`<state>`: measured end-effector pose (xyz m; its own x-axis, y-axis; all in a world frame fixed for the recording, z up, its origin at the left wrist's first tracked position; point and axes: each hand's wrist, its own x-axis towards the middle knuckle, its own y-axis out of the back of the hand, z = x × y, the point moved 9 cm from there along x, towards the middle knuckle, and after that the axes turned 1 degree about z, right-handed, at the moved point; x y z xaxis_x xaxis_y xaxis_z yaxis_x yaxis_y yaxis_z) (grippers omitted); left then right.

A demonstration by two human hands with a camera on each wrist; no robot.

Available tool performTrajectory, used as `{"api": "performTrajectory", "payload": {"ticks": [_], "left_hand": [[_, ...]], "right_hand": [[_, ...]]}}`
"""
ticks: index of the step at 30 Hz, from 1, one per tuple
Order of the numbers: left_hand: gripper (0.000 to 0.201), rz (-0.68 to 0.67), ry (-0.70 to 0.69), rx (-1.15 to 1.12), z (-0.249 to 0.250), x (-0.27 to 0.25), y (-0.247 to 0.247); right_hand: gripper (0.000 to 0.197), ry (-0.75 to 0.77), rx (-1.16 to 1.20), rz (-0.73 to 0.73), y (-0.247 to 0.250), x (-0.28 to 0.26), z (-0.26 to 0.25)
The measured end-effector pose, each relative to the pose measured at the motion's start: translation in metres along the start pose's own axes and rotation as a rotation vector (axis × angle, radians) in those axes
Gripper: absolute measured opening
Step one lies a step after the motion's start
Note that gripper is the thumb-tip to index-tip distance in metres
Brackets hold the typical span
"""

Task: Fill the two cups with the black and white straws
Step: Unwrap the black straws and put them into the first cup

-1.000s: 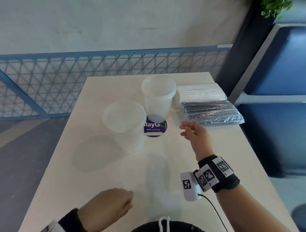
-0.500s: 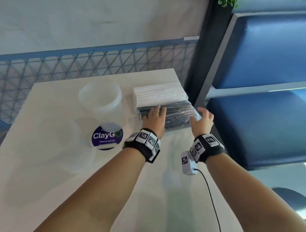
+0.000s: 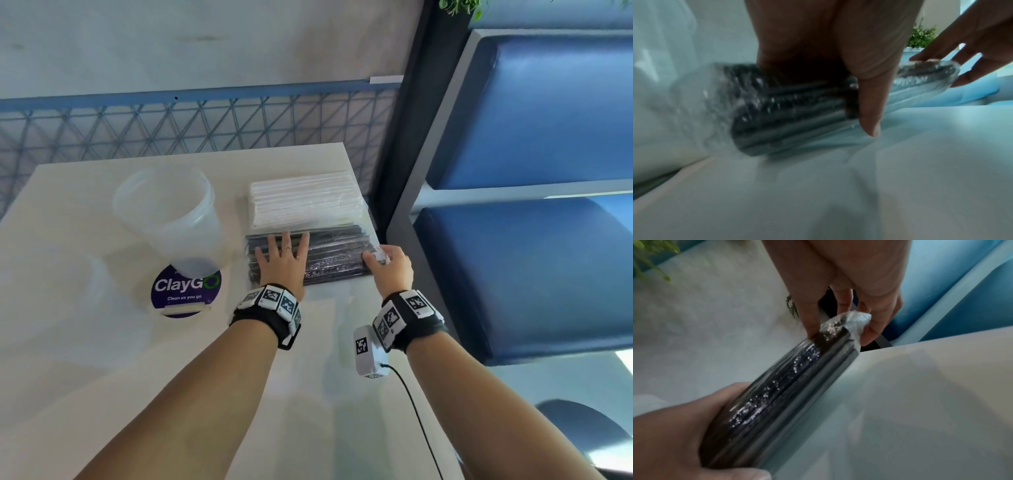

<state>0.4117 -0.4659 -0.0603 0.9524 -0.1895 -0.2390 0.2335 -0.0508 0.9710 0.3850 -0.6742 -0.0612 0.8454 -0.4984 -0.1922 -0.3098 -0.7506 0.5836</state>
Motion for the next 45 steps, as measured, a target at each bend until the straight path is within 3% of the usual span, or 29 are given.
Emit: {"api": "performTrajectory", "payload": {"ticks": [6, 10, 13, 17, 22, 26, 32, 36, 42, 45], "left_hand": [[0.088, 0.151, -0.069, -0.121, -0.019, -0.03, 0.015], [0.064, 0.29, -0.11, -0.412, -0.04, -0.062, 0.05], [0.05, 0.333, -0.087, -0.629, -0.059, -0.096, 0.064], [0.038, 0.297, -0.097, -0.901, -0.084, -0.138, 0.062], [0.044, 0.122, -0.144, -1.186, -0.118, -0.176, 0.047], [0.061, 0.032, -0.199, -1.198, -0.139, -0.201, 0.033], [0.071, 0.252, -0.122, -1.228, -0.18, -0.22, 0.046], [0.069, 0.267, -0.131, -1.182, -0.197, -0.228, 0.049], [0.073, 0.286, -0.125, -1.123, -0.208, -0.237, 0.051], [0.074, 0.3, -0.111, -1.101, -0.208, -0.24, 0.052]], "right_hand": [[0.034, 0.056, 0.29, 0.166, 0.022, -0.048, -0.018], [0.033, 0.245, 0.467, 0.191, 0.04, -0.09, -0.069], [0.043, 0.434, 0.533, 0.18, 0.044, -0.125, -0.108], [0.065, 0.68, 0.311, 0.216, 0.028, -0.175, -0.146], [0.086, 0.75, 0.256, 0.144, -0.009, -0.215, -0.159], [0.078, 0.764, 0.3, 0.104, -0.031, -0.245, -0.163], [0.055, 0.779, 0.243, 0.046, -0.074, -0.294, -0.167], [0.052, 0.842, -0.081, 0.295, -0.08, -0.319, -0.178], [0.031, 1.117, -0.016, 0.329, -0.086, -0.346, -0.199], [0.021, 1.171, 0.004, 0.345, -0.085, -0.349, -0.203]]}}
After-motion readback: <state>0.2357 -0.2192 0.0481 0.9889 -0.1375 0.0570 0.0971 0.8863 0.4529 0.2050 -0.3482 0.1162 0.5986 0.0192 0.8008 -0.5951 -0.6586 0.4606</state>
